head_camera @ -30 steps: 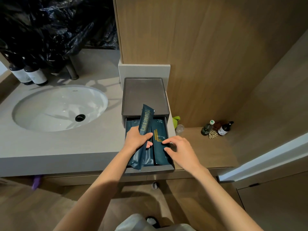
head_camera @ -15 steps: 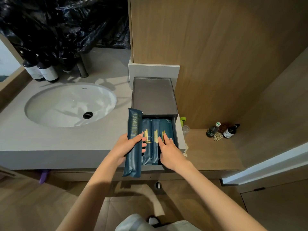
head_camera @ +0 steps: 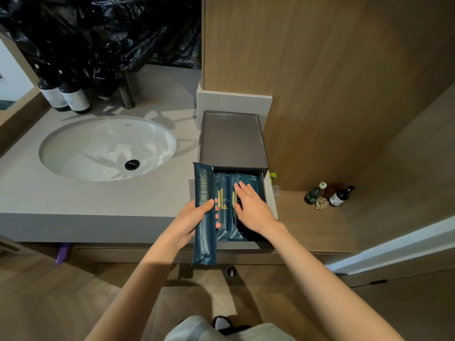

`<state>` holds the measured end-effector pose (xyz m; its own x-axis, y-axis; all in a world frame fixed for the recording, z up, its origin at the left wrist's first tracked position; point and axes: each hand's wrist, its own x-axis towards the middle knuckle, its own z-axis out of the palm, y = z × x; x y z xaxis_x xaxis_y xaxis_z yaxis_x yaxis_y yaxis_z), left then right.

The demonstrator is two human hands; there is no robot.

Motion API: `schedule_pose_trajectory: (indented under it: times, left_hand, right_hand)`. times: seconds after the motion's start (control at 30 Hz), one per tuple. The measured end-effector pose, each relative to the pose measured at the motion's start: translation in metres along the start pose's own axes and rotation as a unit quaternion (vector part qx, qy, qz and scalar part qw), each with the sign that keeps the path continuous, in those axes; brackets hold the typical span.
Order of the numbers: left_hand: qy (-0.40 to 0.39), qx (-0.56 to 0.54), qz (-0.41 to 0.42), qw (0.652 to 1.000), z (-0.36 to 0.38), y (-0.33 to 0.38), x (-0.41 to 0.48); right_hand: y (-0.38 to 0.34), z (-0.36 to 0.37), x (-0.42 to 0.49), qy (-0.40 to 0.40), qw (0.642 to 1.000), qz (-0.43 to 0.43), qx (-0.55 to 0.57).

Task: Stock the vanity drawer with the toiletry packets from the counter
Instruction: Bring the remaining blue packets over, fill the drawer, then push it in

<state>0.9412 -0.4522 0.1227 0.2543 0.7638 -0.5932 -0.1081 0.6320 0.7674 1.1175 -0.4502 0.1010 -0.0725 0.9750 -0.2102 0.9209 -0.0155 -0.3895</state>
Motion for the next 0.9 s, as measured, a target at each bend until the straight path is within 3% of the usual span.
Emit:
schedule_pose_trajectory:
  times: [0.2,0.9]
  left_hand:
    - [-0.019,-0.019,-0.023,0.999,0.007,0.006,-0.003]
    - [-0.011,-0.012,-0.02,1.0,0.008,0.01,-0.004]
  right_hand:
    - [-0.006,0.001,0.023,-0.029,0.998,0.047,-0.001]
    - [0.008,0.004,0.026,-0.036,0.999,0.017,-0.005]
